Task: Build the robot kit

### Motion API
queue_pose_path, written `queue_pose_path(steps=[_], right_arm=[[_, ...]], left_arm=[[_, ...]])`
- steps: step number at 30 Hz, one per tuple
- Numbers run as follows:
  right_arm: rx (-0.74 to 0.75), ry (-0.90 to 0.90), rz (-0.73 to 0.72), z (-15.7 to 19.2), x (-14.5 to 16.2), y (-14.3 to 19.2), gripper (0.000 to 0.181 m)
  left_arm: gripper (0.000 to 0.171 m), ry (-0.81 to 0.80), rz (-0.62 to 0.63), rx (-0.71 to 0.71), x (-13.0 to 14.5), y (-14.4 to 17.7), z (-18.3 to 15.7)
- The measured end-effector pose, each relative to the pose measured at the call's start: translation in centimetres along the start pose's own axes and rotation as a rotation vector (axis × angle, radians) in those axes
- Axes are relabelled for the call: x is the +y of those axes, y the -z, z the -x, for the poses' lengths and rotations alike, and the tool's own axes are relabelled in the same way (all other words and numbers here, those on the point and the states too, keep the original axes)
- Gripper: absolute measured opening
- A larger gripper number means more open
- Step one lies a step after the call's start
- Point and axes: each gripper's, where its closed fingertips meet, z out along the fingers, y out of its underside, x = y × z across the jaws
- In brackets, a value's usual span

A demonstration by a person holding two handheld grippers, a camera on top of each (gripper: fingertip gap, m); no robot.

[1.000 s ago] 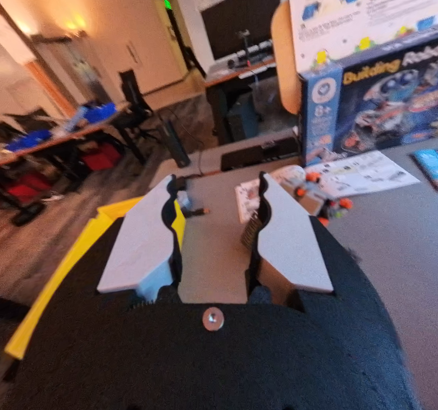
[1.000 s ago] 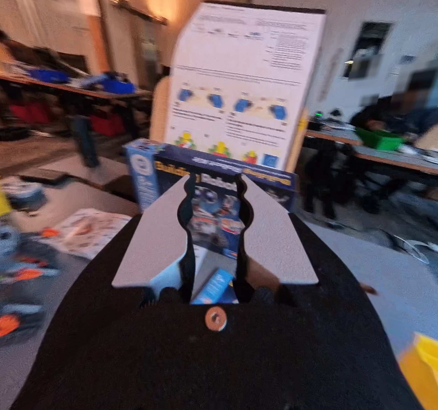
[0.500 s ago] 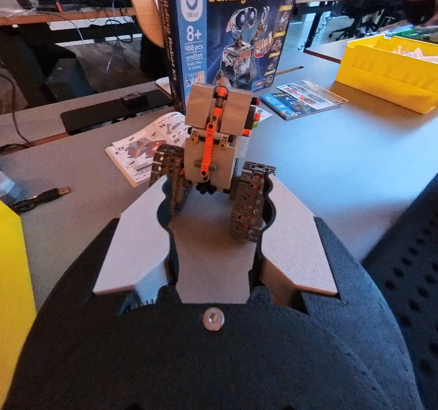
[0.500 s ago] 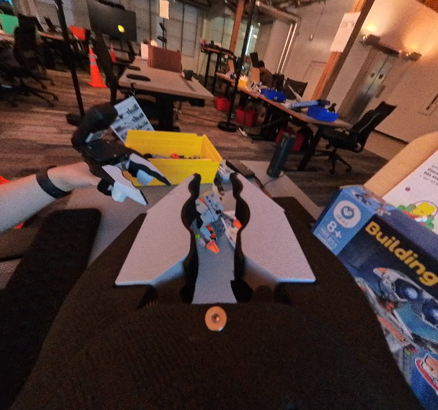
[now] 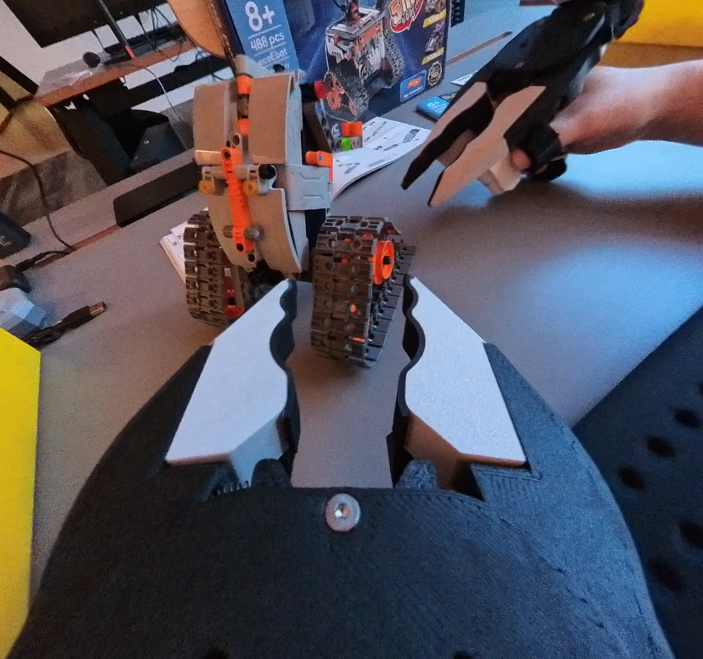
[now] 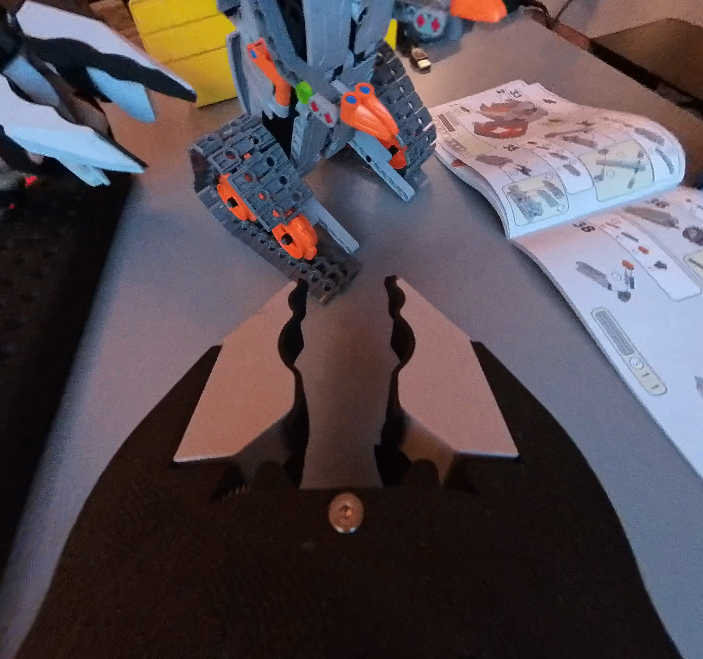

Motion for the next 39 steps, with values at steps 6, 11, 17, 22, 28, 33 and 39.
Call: queue_pose_path(steps=[6, 11, 17, 22, 28, 33, 39], right_arm=[[-0.17, 0.135, 0.126, 1.2, 0.3, -1.1, 0.041], [-0.183, 0.443, 0.179, 1.3, -0.3, -2.3, 0.035], [-0.223, 0.424, 0.212, 0.9, 1.7, -3.2, 0.027], [-0.237, 0.398, 0.229, 0.3, 2.0, -3.0, 0.014], [-0.279, 0.37, 0.211, 0.5, 1.8, -3.4, 0.02], [-0.312, 0.36, 0.253, 0.7, 2.2, -3.9, 0.022], [-0.329, 0.329, 0.264, 0.8, 2.3, -4.0, 0.015]], left_arm=[[0.035, -0.016, 0.157, 0.062, -2.1, -0.9, -3.2], [0.041, -0.124, 0.216, -0.055, -2.5, -1.8, -4.3], [0.034, -0.064, 0.208, -0.119, -1.7, -2.3, -4.1], [0.033, -0.053, 0.228, -0.114, -1.5, -2.6, -4.3], [0.031, -0.072, 0.237, -0.109, -1.4, -2.4, -4.6], [0.032, -0.085, 0.261, -0.108, -0.8, -2.1, -4.5], [0.04, -0.006, 0.229, -0.167, -1.1, -1.8, -2.2]])
